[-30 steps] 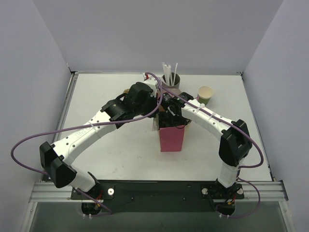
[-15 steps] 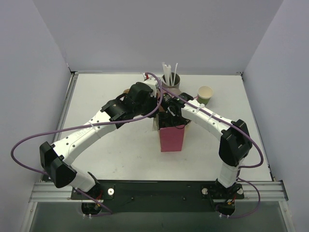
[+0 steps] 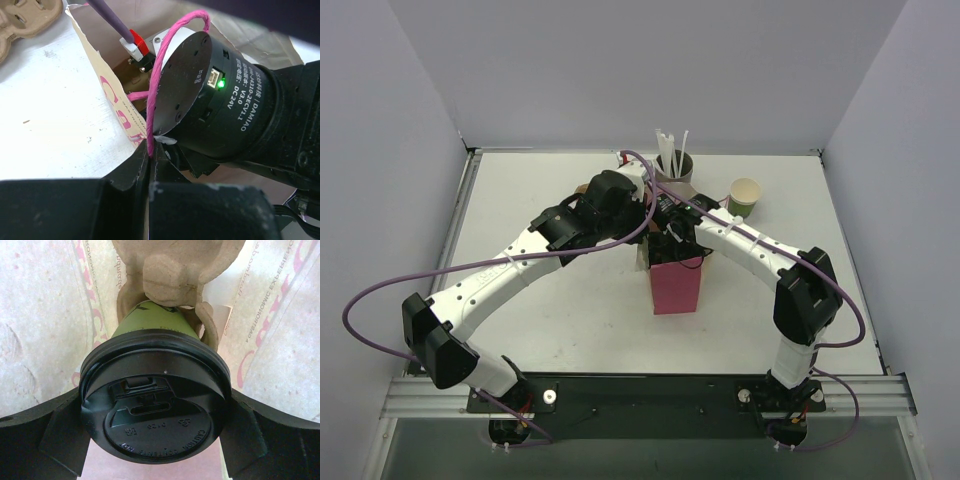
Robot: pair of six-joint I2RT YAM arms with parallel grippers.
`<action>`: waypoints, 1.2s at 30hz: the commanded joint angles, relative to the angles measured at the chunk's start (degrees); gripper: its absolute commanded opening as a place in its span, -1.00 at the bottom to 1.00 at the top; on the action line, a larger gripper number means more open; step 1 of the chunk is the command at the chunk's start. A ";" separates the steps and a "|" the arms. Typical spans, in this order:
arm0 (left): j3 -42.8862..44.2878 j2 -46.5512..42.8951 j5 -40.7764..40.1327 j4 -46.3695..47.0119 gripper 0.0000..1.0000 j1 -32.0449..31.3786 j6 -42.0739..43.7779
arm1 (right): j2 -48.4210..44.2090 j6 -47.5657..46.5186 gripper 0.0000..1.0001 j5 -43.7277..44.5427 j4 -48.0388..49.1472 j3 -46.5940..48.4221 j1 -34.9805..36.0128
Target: Pack the takeout coffee
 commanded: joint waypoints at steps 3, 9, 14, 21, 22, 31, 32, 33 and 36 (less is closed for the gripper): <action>0.26 -2.25 1.19 1.49 -1.00 -0.30 0.63 | 3.46 -0.29 0.04 4.10 -2.35 -3.83 0.72; -0.09 -2.33 1.19 1.58 -1.00 -0.22 0.81 | 4.16 -0.21 0.04 4.10 -1.91 -4.27 0.98; -0.61 -2.77 1.36 1.67 -1.00 -0.13 0.81 | 4.33 -0.29 0.04 5.68 -1.74 -4.62 1.24; -0.88 -2.86 1.36 1.67 -1.00 -0.13 0.81 | 4.42 -0.12 0.04 6.12 -1.21 -5.58 1.42; -0.88 -2.95 1.36 1.76 -1.00 -0.04 0.81 | 4.51 -0.12 0.04 6.21 -1.12 -5.76 1.42; 0.17 -3.39 2.16 2.11 -1.00 -0.22 0.63 | 3.98 -0.12 0.04 6.91 -1.47 -5.59 1.59; 0.35 -3.39 2.24 1.85 -1.00 -0.13 0.55 | 3.81 -0.12 0.04 6.91 -1.65 -5.50 1.59; 0.61 -3.47 2.50 1.67 -1.00 -0.22 0.55 | 3.81 -0.12 0.04 6.91 -1.65 -5.41 1.59; 1.40 -3.65 2.86 0.97 -1.00 -0.22 0.55 | 3.46 -0.12 0.04 7.00 -2.17 -4.71 1.60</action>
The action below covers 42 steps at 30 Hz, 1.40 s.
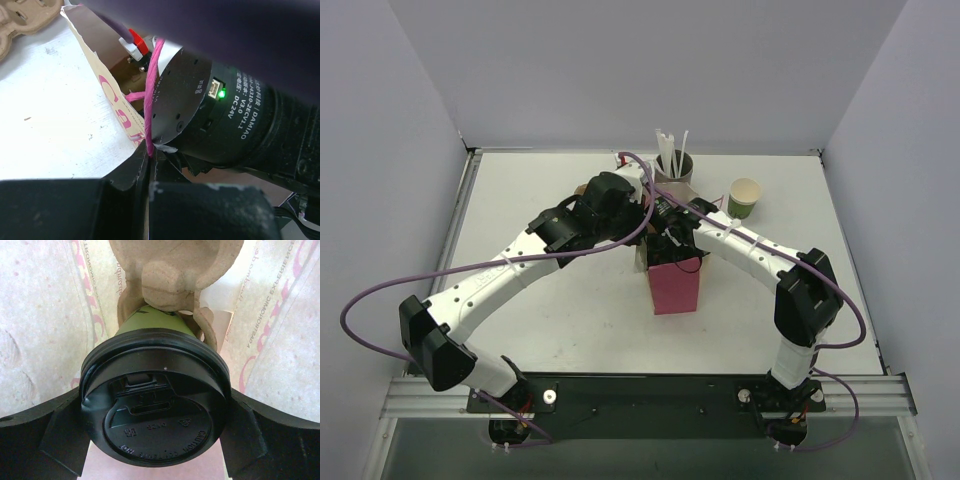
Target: Pack the takeout coffee
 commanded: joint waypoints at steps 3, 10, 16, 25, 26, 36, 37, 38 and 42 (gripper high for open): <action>3.66 -2.78 3.14 -0.02 -1.00 -0.33 0.35 | 3.19 -0.97 0.04 5.56 -5.24 -2.41 0.57; 7.00 -2.51 3.23 -3.18 -1.00 -0.41 0.09 | 2.49 -1.50 0.04 6.87 -6.82 -0.74 0.74; 8.76 -1.81 3.14 -4.85 -1.00 -0.76 0.09 | 2.57 -1.76 0.04 7.31 -7.26 -0.21 0.83; 8.24 -0.67 3.06 -4.51 -1.00 -1.03 -0.18 | 4.50 -1.94 0.04 8.19 -6.74 -1.70 1.45; 8.15 -0.75 3.14 -4.16 -1.00 -0.94 -0.18 | 4.59 -1.94 0.04 8.28 -6.56 -1.96 1.45; 7.97 -0.67 3.06 -3.98 -1.00 -0.94 -0.09 | 4.95 -1.76 0.04 8.19 -4.98 -3.46 1.53; 7.97 -0.75 3.06 -4.06 -1.00 -1.03 -0.09 | 5.12 -1.76 0.04 8.19 -4.98 -3.37 1.53; 7.97 -0.67 3.06 -3.98 -1.00 -0.94 -0.09 | 5.30 -1.85 0.04 8.19 -4.98 -3.37 1.53; 7.88 -0.76 3.06 -3.98 -1.00 -0.94 -0.09 | 5.56 -1.85 0.04 8.28 -4.63 -3.64 1.53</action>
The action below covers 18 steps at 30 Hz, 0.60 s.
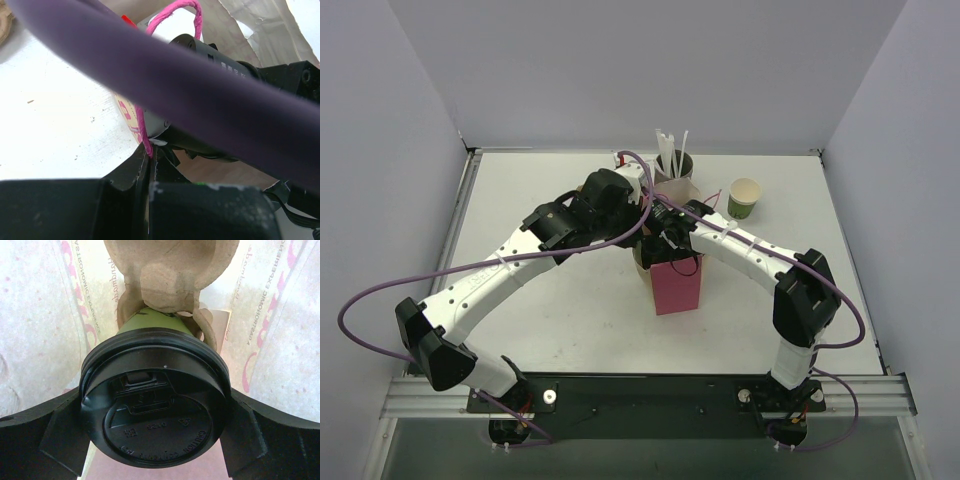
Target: Pack the takeout coffee
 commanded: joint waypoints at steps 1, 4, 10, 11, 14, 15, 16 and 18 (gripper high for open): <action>3.64 -0.82 2.07 4.00 -1.00 -0.85 0.02 | 5.45 -1.59 0.04 5.31 -4.06 -4.03 0.40; 3.73 -0.91 2.16 4.09 -1.00 -0.85 0.02 | 5.72 -1.59 0.04 5.31 -4.23 -3.94 0.40; 4.17 -1.00 2.34 3.83 -1.00 -0.85 0.11 | 4.93 -1.59 0.04 5.48 -4.67 -2.71 0.40; 4.08 -1.08 2.34 3.91 -1.00 -0.77 0.19 | 4.93 -1.67 0.04 5.66 -4.93 -2.54 0.40; 4.17 -1.17 2.43 3.74 -1.00 -0.85 0.11 | 4.93 -1.68 0.04 6.10 -5.37 -2.19 0.48; 4.17 -1.26 2.43 3.65 -1.00 -0.85 0.11 | 4.84 -1.59 0.04 6.19 -5.81 -1.84 0.49; 4.26 -1.43 2.43 3.74 -1.00 -0.85 0.11 | 4.66 -1.67 0.04 6.36 -5.99 -1.66 0.57; 4.43 -1.44 2.43 3.56 -1.00 -0.94 0.02 | 4.75 -1.85 0.04 6.98 -6.86 -0.43 0.66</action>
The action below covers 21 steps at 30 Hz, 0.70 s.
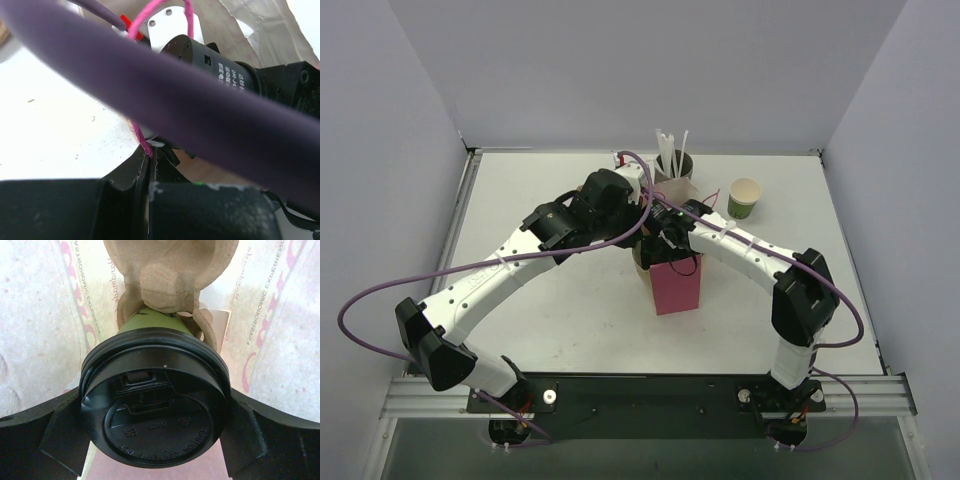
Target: Pack the takeout coffee
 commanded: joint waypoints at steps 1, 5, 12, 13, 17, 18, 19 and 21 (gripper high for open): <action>4.61 -1.44 2.36 3.69 -1.00 -0.94 0.02 | 4.62 -1.94 0.04 7.04 -7.00 -0.41 0.55; 5.05 -1.44 2.27 3.60 -1.00 -1.38 0.11 | 5.15 -2.38 0.04 7.75 -8.06 0.83 0.64; 5.58 -1.79 2.10 3.34 -1.00 -1.73 0.11 | 5.94 -2.47 0.04 9.24 -8.58 0.12 0.91; 5.58 -1.79 2.18 3.25 -1.00 -1.73 0.19 | 5.76 -2.38 0.04 9.42 -8.58 0.13 0.99; 5.75 -1.79 2.10 3.16 -1.00 -2.00 0.11 | 5.59 -2.47 0.04 9.42 -8.85 0.65 0.99; 5.75 -1.70 2.10 3.25 -1.00 -2.00 0.11 | 5.59 -2.47 0.04 9.42 -8.85 0.65 0.99; 5.67 -1.70 2.10 3.25 -1.00 -2.08 0.02 | 5.76 -2.47 0.05 9.42 -8.85 0.65 1.08; 5.49 -1.70 2.10 3.25 -1.00 -2.08 0.02 | 6.20 -2.64 0.05 9.42 -8.85 0.39 1.08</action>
